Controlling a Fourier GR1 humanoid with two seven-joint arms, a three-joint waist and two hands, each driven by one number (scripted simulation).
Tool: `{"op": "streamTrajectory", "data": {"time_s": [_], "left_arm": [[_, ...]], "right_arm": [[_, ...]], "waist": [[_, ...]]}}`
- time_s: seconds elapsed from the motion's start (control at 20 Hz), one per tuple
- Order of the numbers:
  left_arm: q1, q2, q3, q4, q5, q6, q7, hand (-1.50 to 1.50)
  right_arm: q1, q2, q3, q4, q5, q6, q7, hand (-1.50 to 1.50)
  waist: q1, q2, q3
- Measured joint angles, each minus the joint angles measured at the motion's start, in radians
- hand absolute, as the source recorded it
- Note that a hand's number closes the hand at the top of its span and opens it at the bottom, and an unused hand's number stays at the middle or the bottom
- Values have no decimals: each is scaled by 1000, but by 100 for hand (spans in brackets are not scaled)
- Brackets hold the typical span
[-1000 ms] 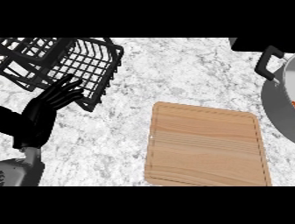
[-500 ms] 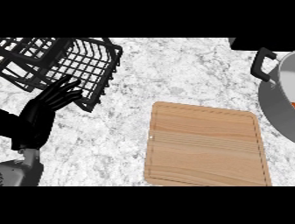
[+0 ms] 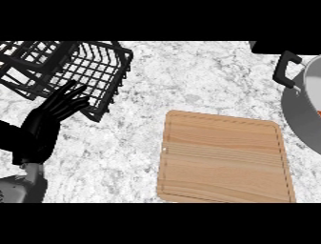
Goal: Pick the squash from the cutting board and place it in the pot
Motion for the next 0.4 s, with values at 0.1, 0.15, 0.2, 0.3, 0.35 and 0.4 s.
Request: {"op": "streamTrajectory", "data": {"time_s": [0.1, 0.15, 0.2, 0.3, 0.35, 0.4], "left_arm": [[2, -3, 1, -3, -1, 6, 5, 0], [4, -3, 0, -7, 0, 6, 9, 0], [3, -1, 2, -7, 2, 5, 14, 0], [8, -1, 1, -12, 1, 4, 14, 0], [5, -3, 1, -11, 0, 7, 16, 0], [3, -2, 1, -11, 1, 5, 16, 0]], "right_arm": [[9, -12, -1, -1, -2, 10, 3, -150], [18, -17, -1, -2, -2, 11, 1, -150], [21, -25, -2, -4, -3, 14, 2, -150], [32, -34, -4, -7, -6, 18, 3, -150], [35, -38, -2, -10, -5, 20, 4, -150], [36, -39, -2, -12, -6, 21, 6, -150]], "waist": [[-2, 0, 1], [-3, 0, 2], [-3, 0, 2], [-3, -1, 3], [-3, 0, 3], [-4, 0, 3]]}}
